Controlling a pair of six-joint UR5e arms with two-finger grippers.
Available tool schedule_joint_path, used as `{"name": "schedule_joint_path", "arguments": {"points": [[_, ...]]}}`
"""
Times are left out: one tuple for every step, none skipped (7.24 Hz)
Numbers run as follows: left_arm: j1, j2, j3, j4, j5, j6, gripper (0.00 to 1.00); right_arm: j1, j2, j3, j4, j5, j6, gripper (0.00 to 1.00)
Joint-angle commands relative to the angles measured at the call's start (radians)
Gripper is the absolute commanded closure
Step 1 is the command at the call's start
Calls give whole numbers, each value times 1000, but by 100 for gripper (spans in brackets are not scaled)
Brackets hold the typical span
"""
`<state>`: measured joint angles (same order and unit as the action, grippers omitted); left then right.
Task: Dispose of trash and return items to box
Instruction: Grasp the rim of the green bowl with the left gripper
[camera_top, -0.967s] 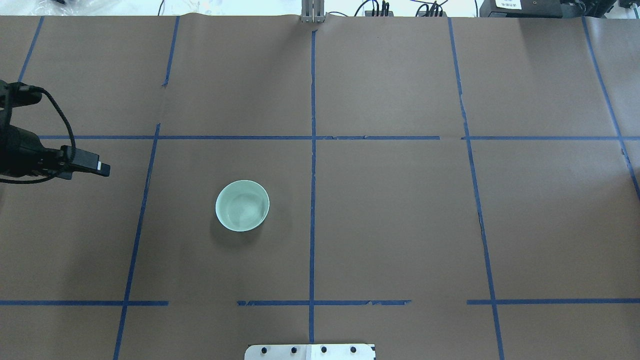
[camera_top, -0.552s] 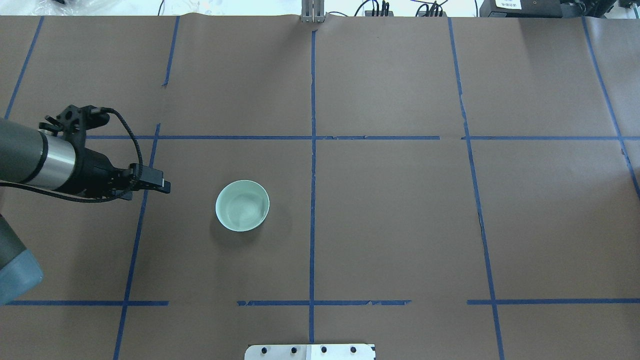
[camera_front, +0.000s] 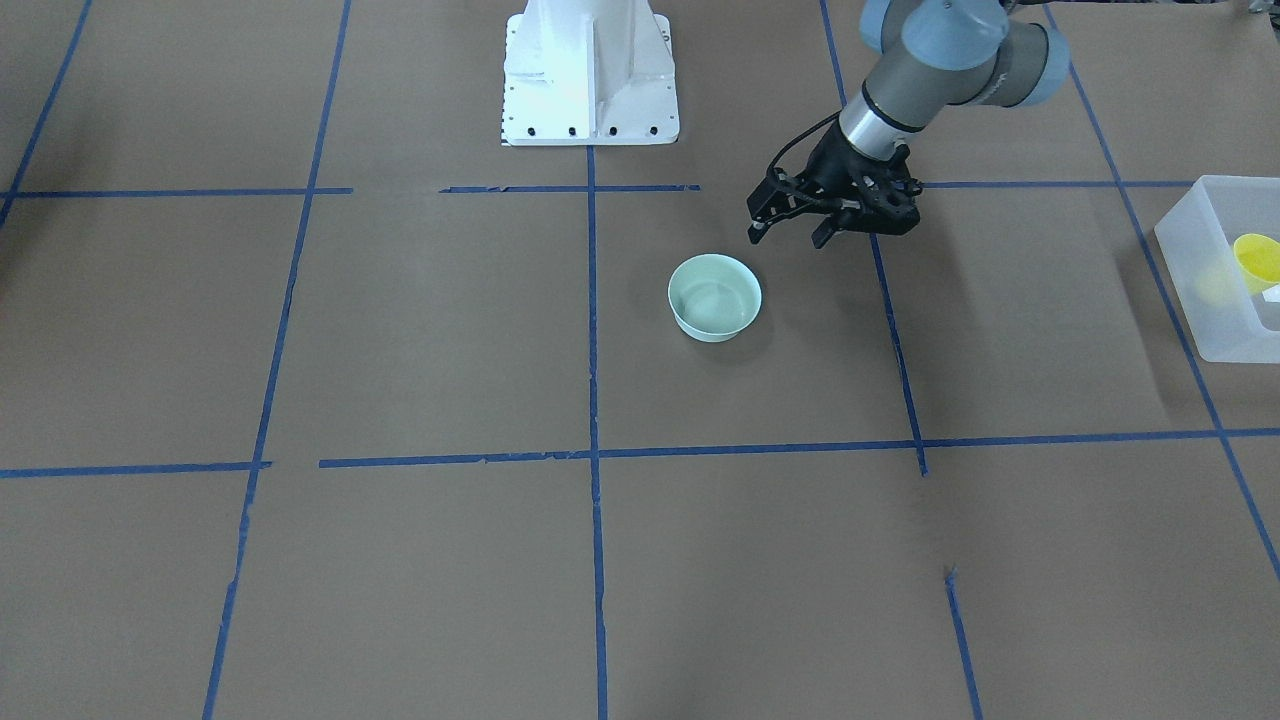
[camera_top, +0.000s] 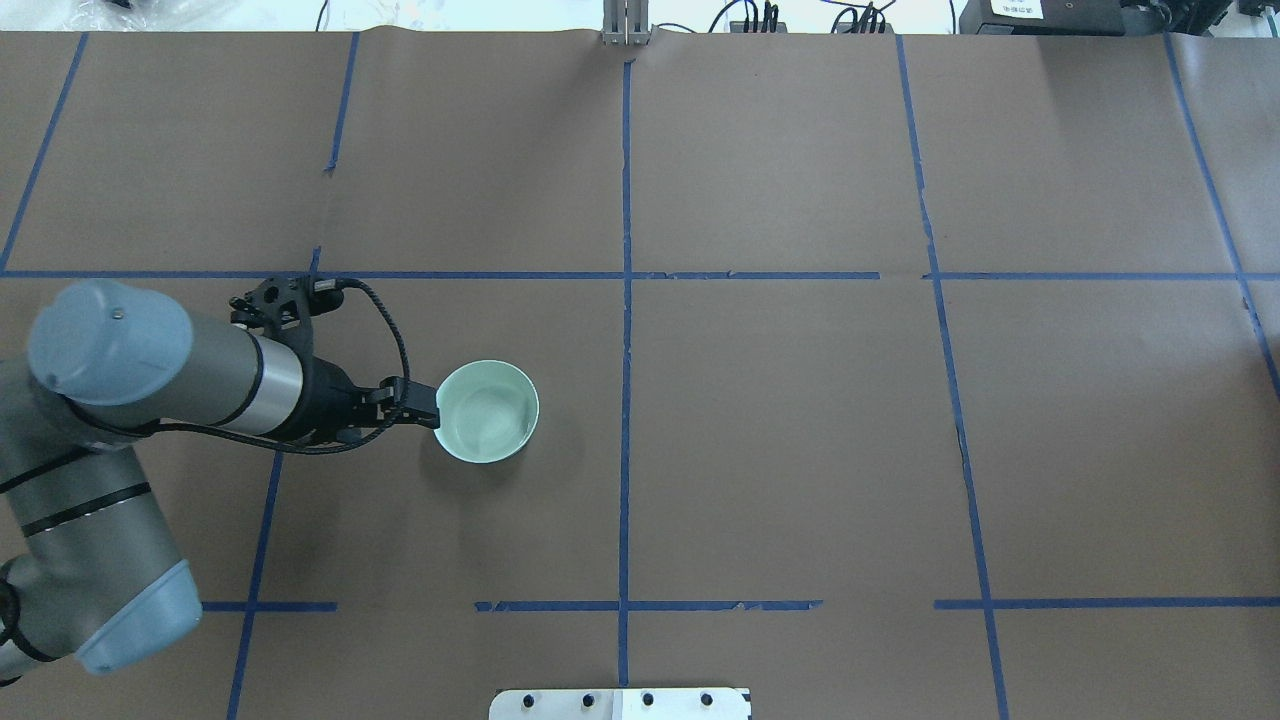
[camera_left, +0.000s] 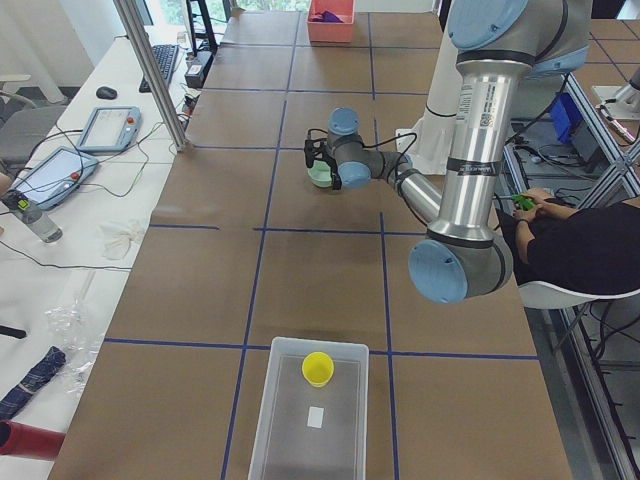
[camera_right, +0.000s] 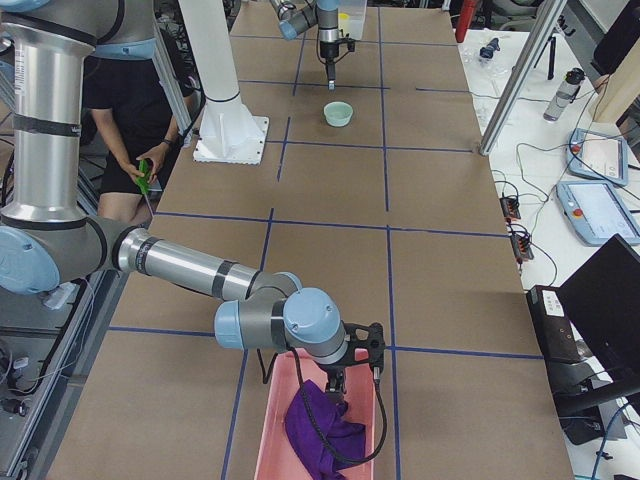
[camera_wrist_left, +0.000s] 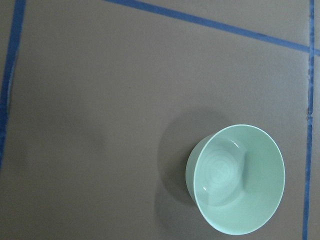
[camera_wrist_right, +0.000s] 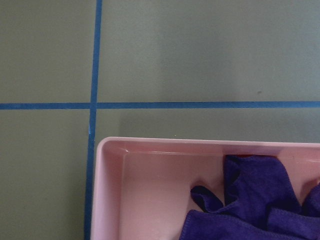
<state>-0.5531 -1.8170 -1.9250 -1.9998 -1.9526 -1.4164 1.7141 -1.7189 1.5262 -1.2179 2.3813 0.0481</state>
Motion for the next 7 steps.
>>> {"name": "schedule_joint_path", "arguments": {"points": [[25,-65,41,85,58,-9,2,-63,1,52,-9,41,119,0],[25,-68,69,85,60,-9,4,-94,1,77,-9,50,174,0],[25,-71,89,84,61,-9,5,-114,-1,104,-9,50,205,0],[27,-80,110,82,81,-9,6,-128,-1,121,-9,47,208,0],[36,-100,136,81,104,-9,8,-140,-1,129,-9,41,211,0],[47,-108,146,81,104,-9,13,-151,-1,141,-9,33,213,0],[48,-108,156,81,106,-9,23,-166,-1,144,-9,16,219,0]]}}
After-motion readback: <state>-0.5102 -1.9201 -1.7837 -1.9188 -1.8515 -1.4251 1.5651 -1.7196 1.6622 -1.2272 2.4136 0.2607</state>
